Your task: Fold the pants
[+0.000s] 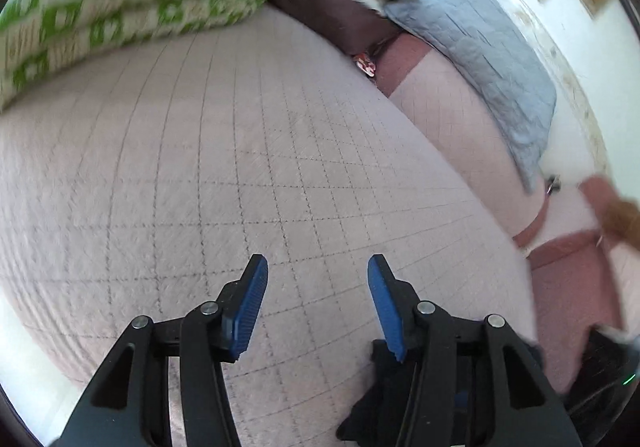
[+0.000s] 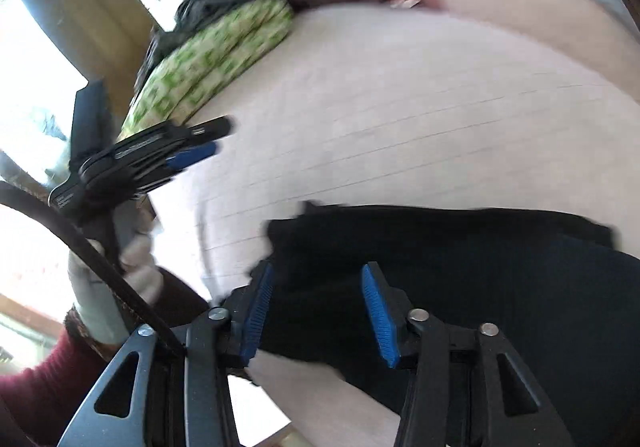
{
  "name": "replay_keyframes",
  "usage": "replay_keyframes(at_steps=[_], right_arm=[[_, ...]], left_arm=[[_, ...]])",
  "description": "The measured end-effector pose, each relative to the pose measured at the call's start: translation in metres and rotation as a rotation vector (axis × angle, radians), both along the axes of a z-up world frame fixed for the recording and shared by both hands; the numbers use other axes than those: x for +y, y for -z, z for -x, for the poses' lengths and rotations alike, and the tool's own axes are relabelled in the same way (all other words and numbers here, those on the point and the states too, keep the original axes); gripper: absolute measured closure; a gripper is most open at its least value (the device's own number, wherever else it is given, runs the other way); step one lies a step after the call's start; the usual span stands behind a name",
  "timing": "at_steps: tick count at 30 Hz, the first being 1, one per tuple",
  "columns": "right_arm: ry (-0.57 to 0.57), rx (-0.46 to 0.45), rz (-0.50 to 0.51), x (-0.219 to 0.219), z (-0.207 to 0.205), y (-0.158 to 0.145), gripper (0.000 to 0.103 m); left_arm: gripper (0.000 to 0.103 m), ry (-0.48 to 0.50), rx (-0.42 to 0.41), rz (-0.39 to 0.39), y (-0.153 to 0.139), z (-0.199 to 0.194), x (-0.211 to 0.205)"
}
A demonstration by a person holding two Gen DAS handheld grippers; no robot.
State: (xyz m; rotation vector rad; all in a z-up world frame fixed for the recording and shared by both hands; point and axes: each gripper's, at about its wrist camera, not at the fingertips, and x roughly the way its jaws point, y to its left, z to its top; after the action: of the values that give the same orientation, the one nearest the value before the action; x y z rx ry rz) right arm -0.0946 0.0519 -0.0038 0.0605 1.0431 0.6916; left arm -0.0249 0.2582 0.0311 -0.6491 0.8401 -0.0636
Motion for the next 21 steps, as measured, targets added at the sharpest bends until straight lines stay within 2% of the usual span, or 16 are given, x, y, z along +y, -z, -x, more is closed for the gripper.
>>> replay_keyframes(at_steps=[1, 4, 6, 9, 10, 12, 13, 14, 15, 16, 17, 19, 21], right_arm=[[-0.008, 0.003, 0.045, 0.014, -0.005, 0.005, 0.085], [-0.026, 0.039, 0.140, 0.046, -0.025, 0.023, 0.085], [-0.021, 0.036, 0.171, 0.054, -0.041, 0.029, 0.092], [0.019, -0.036, 0.151, 0.058, -0.056, 0.018, 0.091], [0.034, -0.052, 0.135, 0.054, -0.061, 0.012, 0.087], [0.039, -0.052, 0.100, 0.046, -0.065, 0.003, 0.085], [0.037, -0.053, 0.078, 0.040, -0.066, -0.002, 0.079], [0.032, -0.062, 0.070, 0.033, -0.064, -0.007, 0.062], [0.019, -0.075, 0.074, 0.029, -0.062, -0.010, 0.052], [0.001, -0.088, 0.085, 0.029, -0.060, -0.011, 0.036], [-0.029, -0.107, 0.107, 0.030, -0.059, -0.011, 0.031], [-0.088, -0.126, 0.158, 0.034, -0.055, -0.005, 0.031], [-0.141, -0.135, 0.211, 0.042, -0.051, 0.005, 0.030]], left_arm=[[0.053, -0.004, -0.013, 0.028, -0.001, 0.000, 0.003], [0.052, -0.012, -0.046, 0.034, -0.006, 0.004, 0.006], [0.052, -0.008, -0.053, 0.046, -0.006, 0.006, 0.007], [0.051, 0.001, -0.051, 0.049, -0.007, 0.006, 0.003], [0.051, 0.002, -0.048, 0.045, -0.007, 0.006, 0.002], [0.051, -0.003, -0.043, 0.042, -0.007, 0.007, 0.003], [0.051, -0.007, -0.040, 0.045, -0.006, 0.007, 0.004], [0.050, -0.013, -0.035, 0.055, -0.005, 0.007, 0.005], [0.050, -0.020, -0.032, 0.069, -0.004, 0.007, 0.007], [0.048, -0.025, -0.029, 0.087, -0.002, 0.007, 0.008], [0.048, -0.029, -0.026, 0.105, -0.001, 0.007, 0.009], [0.047, -0.032, -0.021, 0.140, 0.001, 0.004, 0.010], [0.047, -0.026, -0.016, 0.140, 0.001, 0.001, 0.007]])
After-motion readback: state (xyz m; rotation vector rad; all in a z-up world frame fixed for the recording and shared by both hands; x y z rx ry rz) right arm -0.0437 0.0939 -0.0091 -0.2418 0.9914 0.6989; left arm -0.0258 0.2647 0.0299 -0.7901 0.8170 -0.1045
